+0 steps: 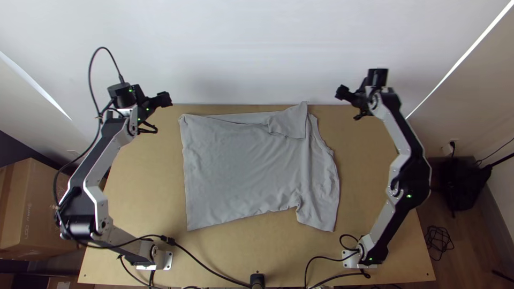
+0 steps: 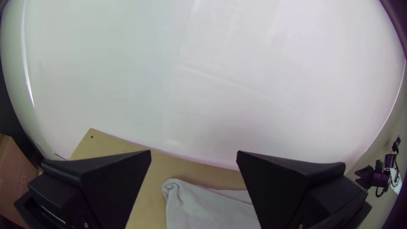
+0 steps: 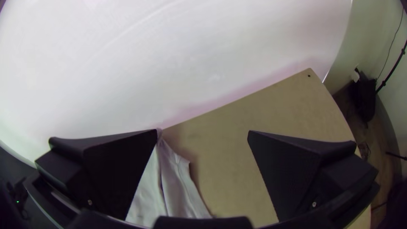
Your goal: Fold the t-shirt
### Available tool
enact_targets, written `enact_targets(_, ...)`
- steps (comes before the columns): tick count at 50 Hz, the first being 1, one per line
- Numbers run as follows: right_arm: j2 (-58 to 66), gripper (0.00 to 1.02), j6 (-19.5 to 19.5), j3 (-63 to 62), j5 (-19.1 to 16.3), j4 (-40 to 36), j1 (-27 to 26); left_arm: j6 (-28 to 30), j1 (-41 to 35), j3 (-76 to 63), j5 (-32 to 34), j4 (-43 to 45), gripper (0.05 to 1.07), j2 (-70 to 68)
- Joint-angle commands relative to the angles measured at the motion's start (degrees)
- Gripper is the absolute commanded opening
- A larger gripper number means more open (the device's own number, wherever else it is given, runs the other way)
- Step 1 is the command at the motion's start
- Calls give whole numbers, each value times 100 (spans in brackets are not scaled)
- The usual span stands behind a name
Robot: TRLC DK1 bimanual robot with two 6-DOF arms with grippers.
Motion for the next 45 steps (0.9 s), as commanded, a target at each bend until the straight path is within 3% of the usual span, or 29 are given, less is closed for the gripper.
enact_targets(1,-382,99,-301,170,-522,-1052,-355,-132,6,-228,63,-282,102,-696)
enact_targets(6,-778,99,-855,-278,-1111,-1781,-707,-132,-29,-518,72,-458,102,-1364)
enact_targets(13,-1516,99,-1320,-1447,-2034,-2010,-1181,-132,-29,-808,80,-898,102,-2173)
enact_targets(19,-2105,99,-1953,-2625,-2122,-2089,-1296,-70,-56,-1037,168,-1100,102,-2691)
enact_targets(27,-2808,98,-2147,-3890,-2131,-2072,-1252,-62,-82,-1054,212,-1355,102,-3052)
enact_targets(34,-3045,82,-2199,-4602,-2350,-2063,-1260,-70,-161,-1125,212,-1469,102,-3254)
enact_targets(41,-3045,55,-2366,-5051,-2429,-1940,-1260,-141,-249,-1221,212,-1478,102,-3403)
enact_targets(45,-2975,53,-2472,-5174,-2473,-1887,-1269,-167,-293,-1274,212,-1487,102,-3456)
